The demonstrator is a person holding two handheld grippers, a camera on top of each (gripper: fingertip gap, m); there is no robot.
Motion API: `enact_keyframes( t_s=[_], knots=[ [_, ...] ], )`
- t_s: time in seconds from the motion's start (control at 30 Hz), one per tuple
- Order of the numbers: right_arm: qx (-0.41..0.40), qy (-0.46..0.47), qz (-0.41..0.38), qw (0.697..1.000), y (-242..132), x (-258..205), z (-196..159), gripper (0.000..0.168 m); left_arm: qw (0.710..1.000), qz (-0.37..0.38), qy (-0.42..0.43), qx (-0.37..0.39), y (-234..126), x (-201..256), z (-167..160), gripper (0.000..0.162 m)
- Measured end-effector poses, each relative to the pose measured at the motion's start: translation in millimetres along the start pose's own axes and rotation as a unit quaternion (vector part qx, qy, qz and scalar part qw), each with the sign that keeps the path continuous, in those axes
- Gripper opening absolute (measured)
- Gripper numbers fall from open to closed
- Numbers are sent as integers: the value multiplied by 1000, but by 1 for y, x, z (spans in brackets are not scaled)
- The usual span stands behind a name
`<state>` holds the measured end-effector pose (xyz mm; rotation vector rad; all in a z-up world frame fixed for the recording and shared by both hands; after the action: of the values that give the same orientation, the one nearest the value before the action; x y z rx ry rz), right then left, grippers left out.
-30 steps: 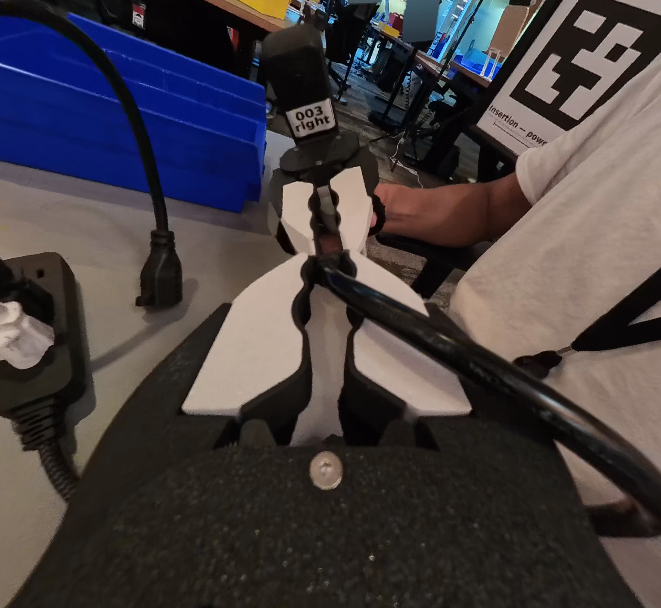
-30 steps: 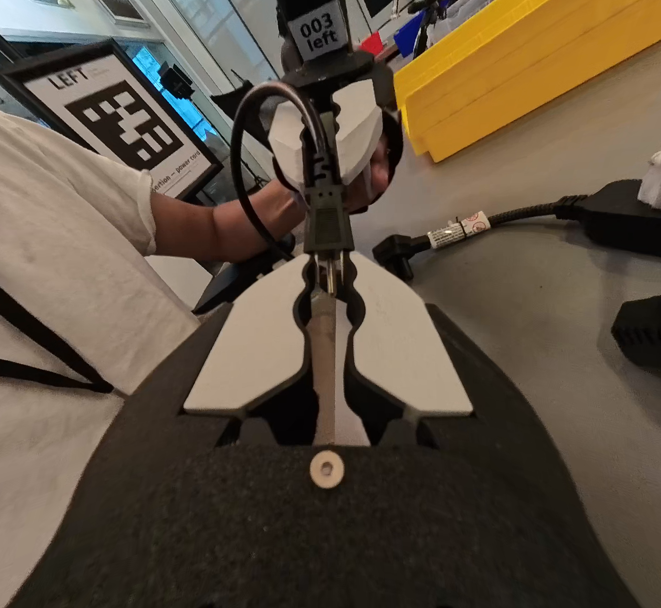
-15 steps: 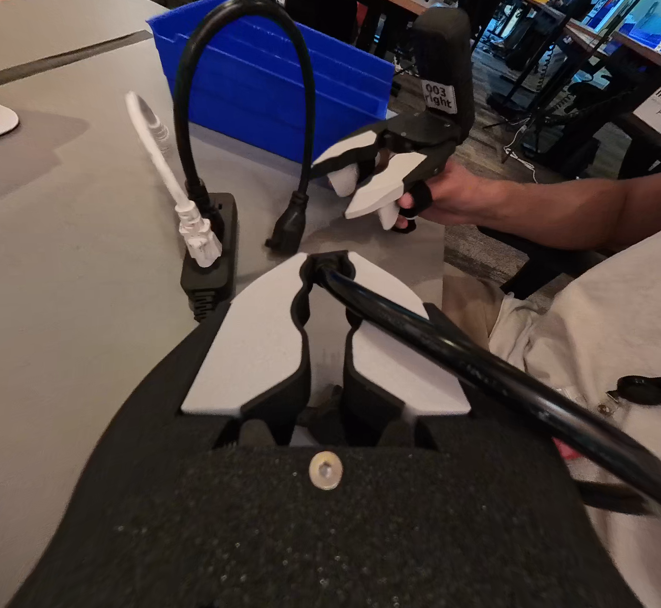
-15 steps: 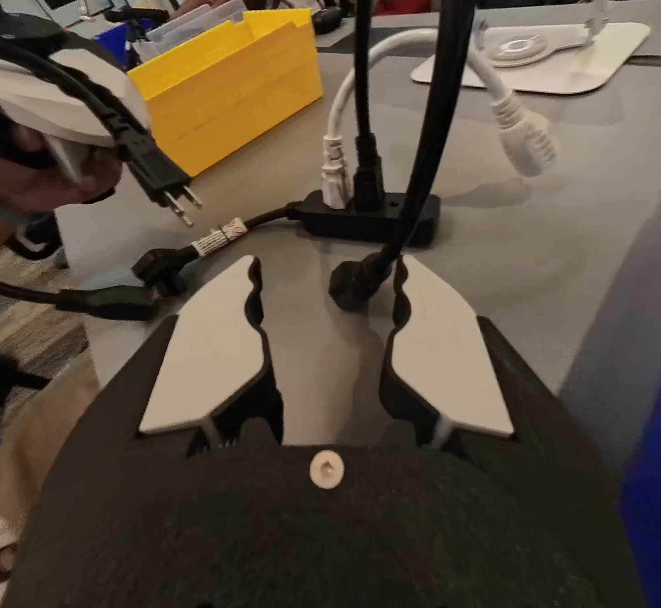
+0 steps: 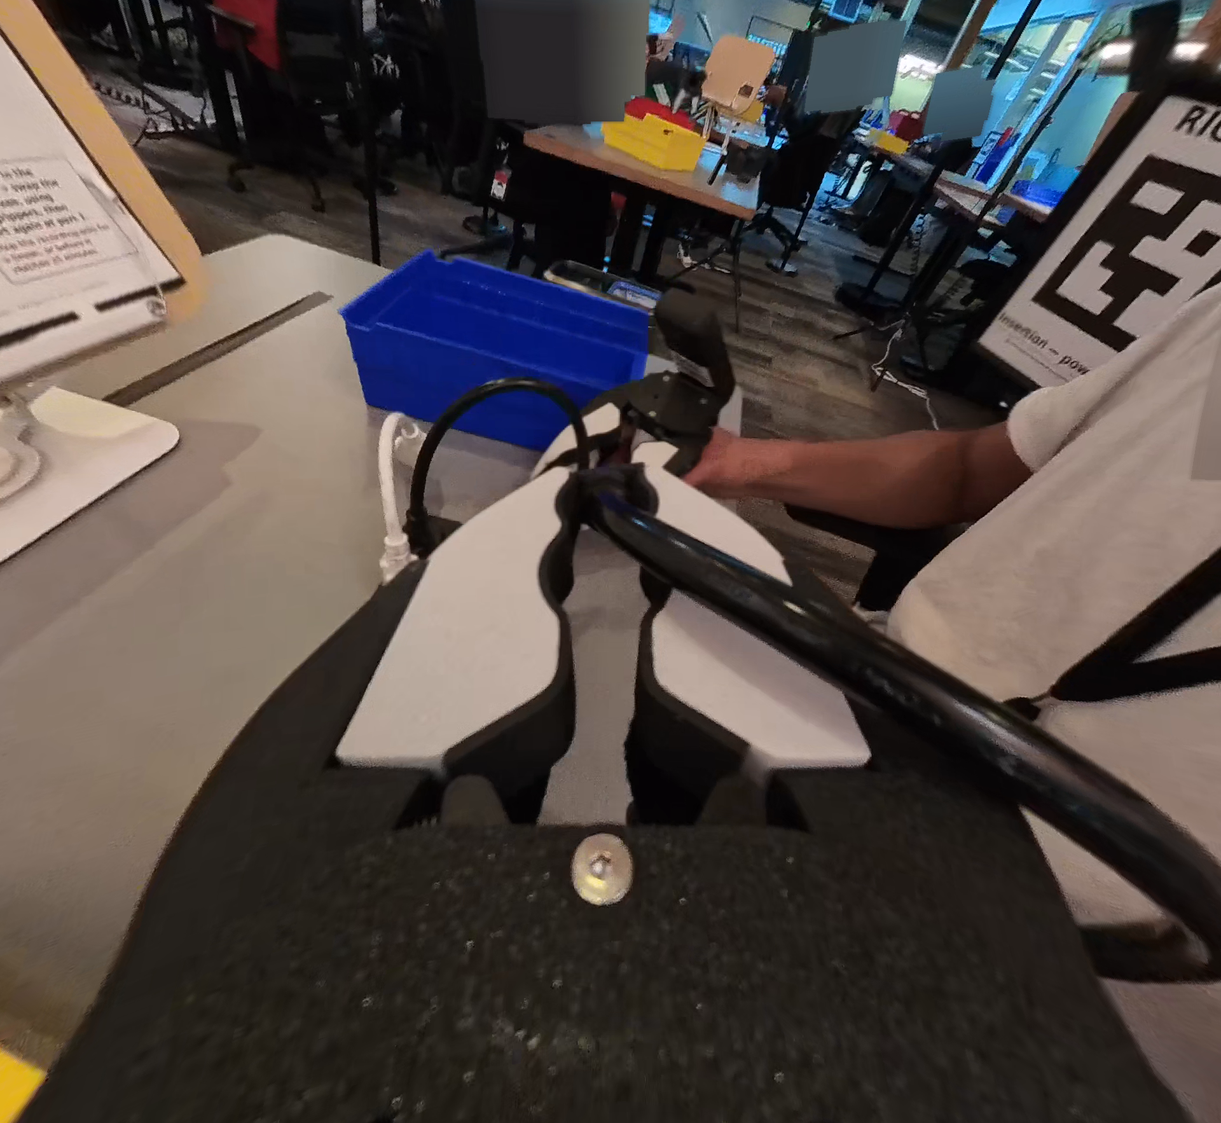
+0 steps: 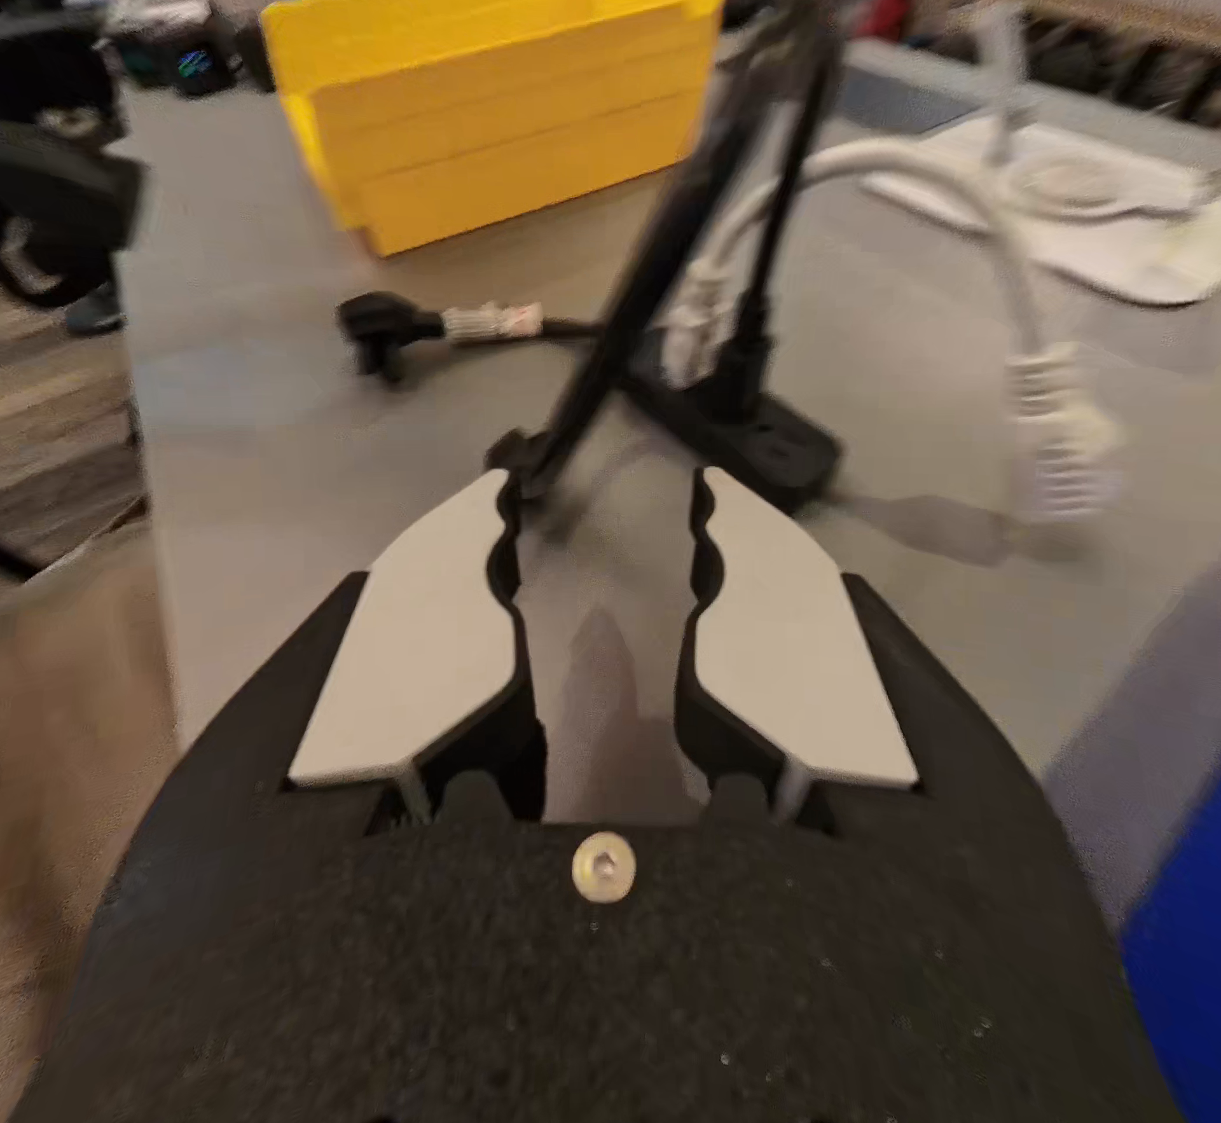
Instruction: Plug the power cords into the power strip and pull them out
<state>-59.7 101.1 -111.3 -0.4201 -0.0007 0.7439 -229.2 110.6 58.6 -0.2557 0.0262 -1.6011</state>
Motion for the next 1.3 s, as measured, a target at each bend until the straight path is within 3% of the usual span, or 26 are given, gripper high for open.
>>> enact_keyframes(
  t_s=[0.1, 0.2, 0.23, 0.3, 0.4, 0.53, 0.7, 0.8, 0.9, 0.97, 1.07, 1.17, 1.3],
  knots=[
    [18, -6, -21, 1000, 11, 31, 17, 55, 1000, -18, 18, 2, -8, 13, 34, 14],
    [-44, -37, -21, 998, 41, 52, 11, 66, 998, -40, 48, -12, 2, 26, 64, 14],
    [-44, -51, 10, 998, 45, 48, 14, 58, 997, -44, 59, -22, 7, 30, 71, 14],
    [10, -44, 147, 988, 47, 8, 25, 39, 994, -48, 81, -53, 18, 34, 78, 14],
    [23, 35, 260, 965, 44, -57, 35, 63, 989, -43, 110, -95, 36, 33, 79, 15],
    [-14, -17, 195, 981, 31, -66, 18, 77, 985, -45, 108, -123, 53, 30, 72, 15],
    [-68, 17, 27, 997, -19, 21, -3, 72, 981, -59, 112, -149, 64, 28, 62, 15],
    [-43, 102, -6, 994, -6, 48, 10, 62, 980, -76, 105, -151, 77, 22, 68, 14],
    [-68, 58, -61, 994, 30, 64, 11, 64, 978, -86, 94, -168, 94, 13, 72, 15],
    [-98, -14, -62, 993, 55, 70, 6, 66, 972, -91, 91, -197, 108, 4, 71, 14],
    [-150, -27, -51, 987, 74, 69, -6, 69, 957, -100, 94, -255, 129, -11, 68, 14],
    [-132, -53, -44, 989, 87, 70, -10, 79, 941, -123, 94, -300, 151, -24, 67, 15],
    [-168, 32, 18, 985, 93, 67, -24, 67, 935, -158, 73, -310, 180, -36, 64, 14]
  ],
)
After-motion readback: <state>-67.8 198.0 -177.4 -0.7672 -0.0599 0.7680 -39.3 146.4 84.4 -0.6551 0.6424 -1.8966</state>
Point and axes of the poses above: each gripper's, where its closed fingertips meet, y out along the fingers, z out of its top, x = y × z across the jaws, the point moved 1 cm from there along -y, back along the fingers, and after that the axes turned 5 degrees about y, right-handed, at the moved point
